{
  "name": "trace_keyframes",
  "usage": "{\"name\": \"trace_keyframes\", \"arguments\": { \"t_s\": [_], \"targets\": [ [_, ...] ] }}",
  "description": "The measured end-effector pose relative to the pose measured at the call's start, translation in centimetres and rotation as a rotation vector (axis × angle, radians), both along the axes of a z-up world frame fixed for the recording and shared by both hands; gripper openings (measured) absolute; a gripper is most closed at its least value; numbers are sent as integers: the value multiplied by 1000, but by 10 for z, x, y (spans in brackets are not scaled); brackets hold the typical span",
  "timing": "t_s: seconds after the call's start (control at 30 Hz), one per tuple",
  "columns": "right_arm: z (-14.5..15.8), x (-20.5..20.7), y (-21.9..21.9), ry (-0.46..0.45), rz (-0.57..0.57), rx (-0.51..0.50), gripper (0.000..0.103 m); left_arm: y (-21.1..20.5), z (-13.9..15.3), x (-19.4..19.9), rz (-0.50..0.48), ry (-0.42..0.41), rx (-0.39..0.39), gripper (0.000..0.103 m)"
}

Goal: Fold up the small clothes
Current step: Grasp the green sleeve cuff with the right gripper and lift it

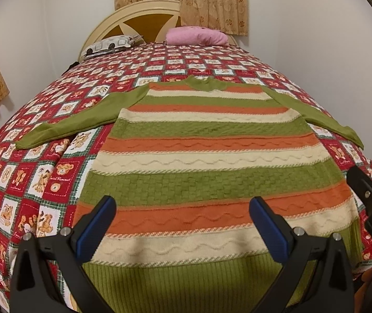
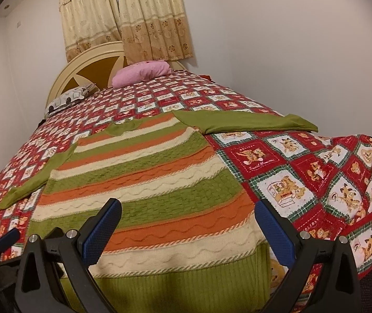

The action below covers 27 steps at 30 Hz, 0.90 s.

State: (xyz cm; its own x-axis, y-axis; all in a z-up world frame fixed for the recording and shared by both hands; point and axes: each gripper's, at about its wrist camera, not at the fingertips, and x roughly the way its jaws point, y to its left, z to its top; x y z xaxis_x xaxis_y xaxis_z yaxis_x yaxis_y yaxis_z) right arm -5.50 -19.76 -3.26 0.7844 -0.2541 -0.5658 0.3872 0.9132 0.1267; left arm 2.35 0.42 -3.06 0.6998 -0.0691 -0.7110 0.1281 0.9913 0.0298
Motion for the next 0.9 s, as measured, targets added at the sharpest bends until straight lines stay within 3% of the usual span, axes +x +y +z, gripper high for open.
{"name": "trace_keyframes", "arguments": {
  "t_s": [0.27,0.43,0.5,0.57,0.63,0.77,0.83,0.9],
  "targets": [
    [-10,19,-38,38,-49,4,102,20,-5,42,-6,-3,-2,103],
    [-5,37,-108,49,-126,107,101,41,1,91,67,-68,43,103],
    [-1,43,-140,31,-183,123,94,47,1,109,93,-98,54,103],
    [1,56,-177,30,-196,165,62,52,-3,127,117,-127,69,103],
    [-1,65,-214,37,-239,242,44,54,-10,144,131,-128,90,103],
    [-17,75,-304,-10,-378,467,45,61,-36,166,153,-53,64,103],
    [-26,80,-340,-12,-445,526,45,63,-50,173,163,33,54,103],
    [-34,88,-366,-12,-474,565,45,67,-52,176,178,61,31,103]
  ]
}}
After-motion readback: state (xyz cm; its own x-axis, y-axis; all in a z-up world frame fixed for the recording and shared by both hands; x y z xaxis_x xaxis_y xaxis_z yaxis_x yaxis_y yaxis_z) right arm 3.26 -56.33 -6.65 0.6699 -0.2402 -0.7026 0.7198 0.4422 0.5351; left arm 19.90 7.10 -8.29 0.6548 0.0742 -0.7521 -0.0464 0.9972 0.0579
